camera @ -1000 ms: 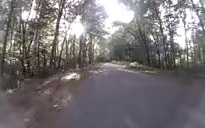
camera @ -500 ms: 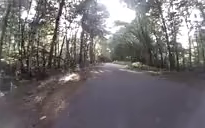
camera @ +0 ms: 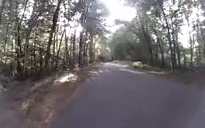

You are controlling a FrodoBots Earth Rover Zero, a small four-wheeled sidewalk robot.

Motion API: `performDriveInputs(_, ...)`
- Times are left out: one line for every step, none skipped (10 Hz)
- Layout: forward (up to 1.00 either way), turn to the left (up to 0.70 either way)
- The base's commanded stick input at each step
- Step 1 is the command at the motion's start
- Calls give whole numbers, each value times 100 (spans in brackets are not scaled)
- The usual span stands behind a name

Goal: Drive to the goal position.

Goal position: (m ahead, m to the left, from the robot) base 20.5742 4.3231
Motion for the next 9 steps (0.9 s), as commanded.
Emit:
performDriveInputs(70, -1)
performDriveInputs(70, -1)
performDriveInputs(70, -1)
performDriveInputs(70, -1)
performDriveInputs(70, -1)
performDriveInputs(70, -1)
performDriveInputs(70, -1)
performDriveInputs(70, -1)
performDriveInputs(70, -1)
